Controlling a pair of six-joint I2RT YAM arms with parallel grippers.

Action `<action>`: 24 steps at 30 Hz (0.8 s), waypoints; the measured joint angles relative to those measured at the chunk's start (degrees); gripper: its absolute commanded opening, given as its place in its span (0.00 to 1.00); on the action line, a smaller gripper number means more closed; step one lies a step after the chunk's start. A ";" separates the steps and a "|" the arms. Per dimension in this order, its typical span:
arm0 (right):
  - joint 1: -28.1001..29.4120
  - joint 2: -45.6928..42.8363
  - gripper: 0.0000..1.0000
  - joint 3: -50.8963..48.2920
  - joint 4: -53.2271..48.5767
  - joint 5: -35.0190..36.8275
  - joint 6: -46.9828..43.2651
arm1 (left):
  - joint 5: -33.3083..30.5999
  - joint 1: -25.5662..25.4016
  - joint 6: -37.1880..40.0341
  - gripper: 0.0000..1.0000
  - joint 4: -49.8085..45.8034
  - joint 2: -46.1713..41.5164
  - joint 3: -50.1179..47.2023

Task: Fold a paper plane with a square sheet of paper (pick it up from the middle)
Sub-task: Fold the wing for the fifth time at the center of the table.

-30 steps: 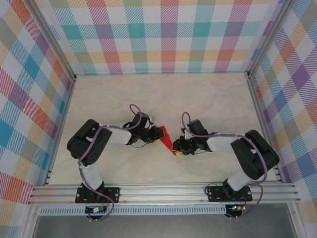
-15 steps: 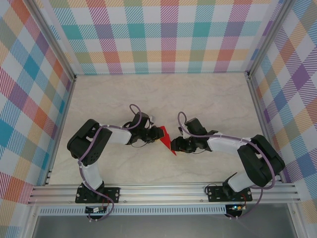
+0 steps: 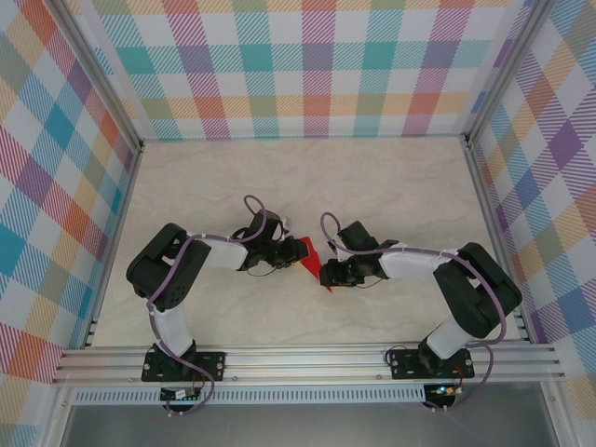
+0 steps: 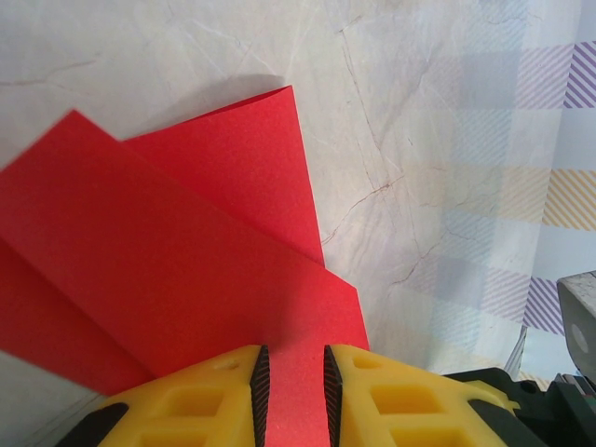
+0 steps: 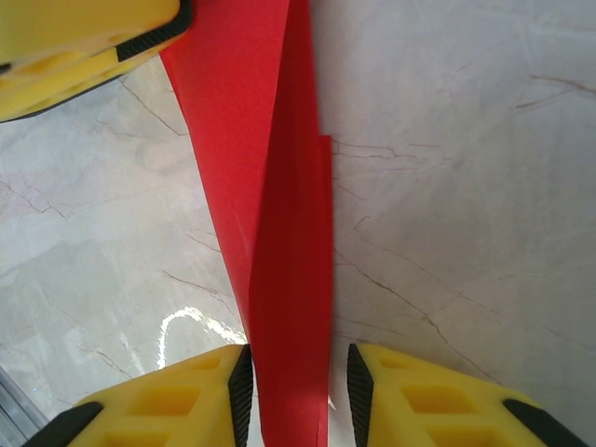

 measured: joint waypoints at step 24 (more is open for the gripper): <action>-0.13 0.94 0.11 0.00 -0.63 1.88 0.33 | 0.00 0.00 0.00 0.24 -0.61 0.11 0.33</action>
